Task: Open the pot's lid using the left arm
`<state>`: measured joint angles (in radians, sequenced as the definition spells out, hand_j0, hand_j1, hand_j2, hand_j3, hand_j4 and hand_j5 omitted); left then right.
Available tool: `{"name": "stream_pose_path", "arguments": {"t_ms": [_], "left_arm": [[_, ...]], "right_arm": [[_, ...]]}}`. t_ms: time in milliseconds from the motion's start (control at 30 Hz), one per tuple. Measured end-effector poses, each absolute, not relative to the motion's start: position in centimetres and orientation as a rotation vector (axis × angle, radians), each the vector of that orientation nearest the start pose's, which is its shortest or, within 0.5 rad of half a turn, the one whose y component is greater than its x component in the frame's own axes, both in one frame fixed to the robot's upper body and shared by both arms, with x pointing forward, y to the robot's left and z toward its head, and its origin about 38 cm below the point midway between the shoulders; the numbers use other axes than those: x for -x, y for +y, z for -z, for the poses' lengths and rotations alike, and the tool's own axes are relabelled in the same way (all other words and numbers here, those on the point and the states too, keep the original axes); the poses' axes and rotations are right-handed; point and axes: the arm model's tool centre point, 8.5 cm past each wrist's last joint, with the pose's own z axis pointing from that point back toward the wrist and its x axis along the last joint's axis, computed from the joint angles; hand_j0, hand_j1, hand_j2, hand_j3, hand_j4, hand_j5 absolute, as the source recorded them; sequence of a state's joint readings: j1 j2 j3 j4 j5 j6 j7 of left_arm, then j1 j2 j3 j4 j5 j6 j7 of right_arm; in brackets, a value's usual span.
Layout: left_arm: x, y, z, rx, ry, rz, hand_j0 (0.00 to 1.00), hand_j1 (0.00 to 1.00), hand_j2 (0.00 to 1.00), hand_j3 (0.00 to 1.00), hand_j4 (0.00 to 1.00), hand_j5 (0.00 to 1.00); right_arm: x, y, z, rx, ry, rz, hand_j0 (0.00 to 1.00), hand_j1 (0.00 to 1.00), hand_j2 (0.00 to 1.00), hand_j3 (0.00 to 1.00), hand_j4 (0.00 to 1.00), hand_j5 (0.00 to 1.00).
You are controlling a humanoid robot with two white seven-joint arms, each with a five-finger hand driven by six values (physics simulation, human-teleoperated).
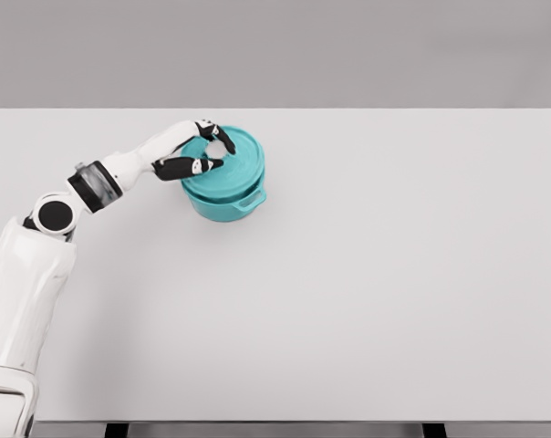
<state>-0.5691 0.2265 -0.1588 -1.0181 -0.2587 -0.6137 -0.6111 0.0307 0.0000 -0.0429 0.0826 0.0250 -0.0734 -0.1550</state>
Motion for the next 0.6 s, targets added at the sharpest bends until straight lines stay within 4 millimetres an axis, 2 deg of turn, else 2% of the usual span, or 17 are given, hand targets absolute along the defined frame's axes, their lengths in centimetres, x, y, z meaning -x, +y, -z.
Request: {"name": "stream_pose_path", "arguments": {"t_ms": [167,600], "left_arm": [[-48.2,24.3,-14.7,-0.007,-1.788,1.261,0.46,0.46,0.46,0.46,0.46,0.46],[-47.8,29.3,-16.5,-0.087,-1.809,1.206,0.46,0.46,0.46,0.46,0.46,0.46]], "right_arm": [[4.1,-28.3,25.7,0.24,0.04,0.017,1.0,1.0,1.0,1.0,1.0,1.0],[4.1,-28.3,25.7,0.24,0.04,0.017,1.0,1.0,1.0,1.0,1.0,1.0]]}}
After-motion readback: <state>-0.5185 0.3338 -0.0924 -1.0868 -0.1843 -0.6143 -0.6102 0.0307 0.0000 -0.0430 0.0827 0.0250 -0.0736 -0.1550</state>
